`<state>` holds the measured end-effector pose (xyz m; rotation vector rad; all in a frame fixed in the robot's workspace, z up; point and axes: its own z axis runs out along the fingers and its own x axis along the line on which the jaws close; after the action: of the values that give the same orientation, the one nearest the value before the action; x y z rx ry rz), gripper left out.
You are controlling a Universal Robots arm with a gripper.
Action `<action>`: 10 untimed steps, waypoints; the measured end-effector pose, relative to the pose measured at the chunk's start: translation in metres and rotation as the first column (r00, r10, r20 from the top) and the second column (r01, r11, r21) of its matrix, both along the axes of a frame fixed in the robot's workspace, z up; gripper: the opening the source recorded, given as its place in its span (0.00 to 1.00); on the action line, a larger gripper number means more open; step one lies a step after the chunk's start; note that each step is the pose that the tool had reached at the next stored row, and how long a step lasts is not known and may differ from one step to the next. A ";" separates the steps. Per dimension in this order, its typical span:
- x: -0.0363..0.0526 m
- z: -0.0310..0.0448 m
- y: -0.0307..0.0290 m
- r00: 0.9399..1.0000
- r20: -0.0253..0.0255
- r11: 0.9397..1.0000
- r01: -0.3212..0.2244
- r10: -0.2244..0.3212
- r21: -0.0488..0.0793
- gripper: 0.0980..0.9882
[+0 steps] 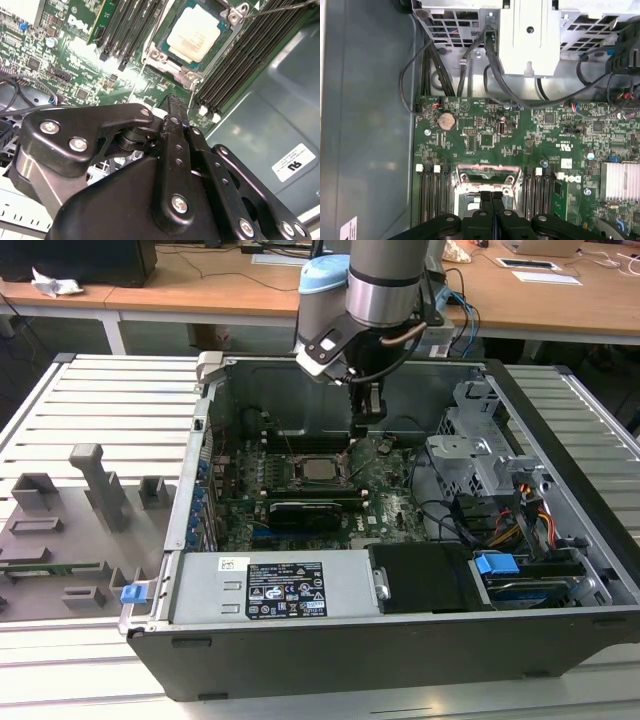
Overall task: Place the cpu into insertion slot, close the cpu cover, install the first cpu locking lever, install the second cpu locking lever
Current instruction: 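Close the cpu cover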
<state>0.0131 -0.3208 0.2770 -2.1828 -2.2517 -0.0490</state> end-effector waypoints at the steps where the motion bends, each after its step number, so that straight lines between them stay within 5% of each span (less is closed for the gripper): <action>1: 0.0011 -0.0004 0.0001 1.000 -0.001 1.000 -0.001 0.001 0.000 0.01; 10: 0.0131 -0.0025 0.0015 1.000 -0.016 1.000 -0.003 0.003 0.000 0.01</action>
<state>0.0261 -0.3194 0.2745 -2.1724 -2.2463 -0.0318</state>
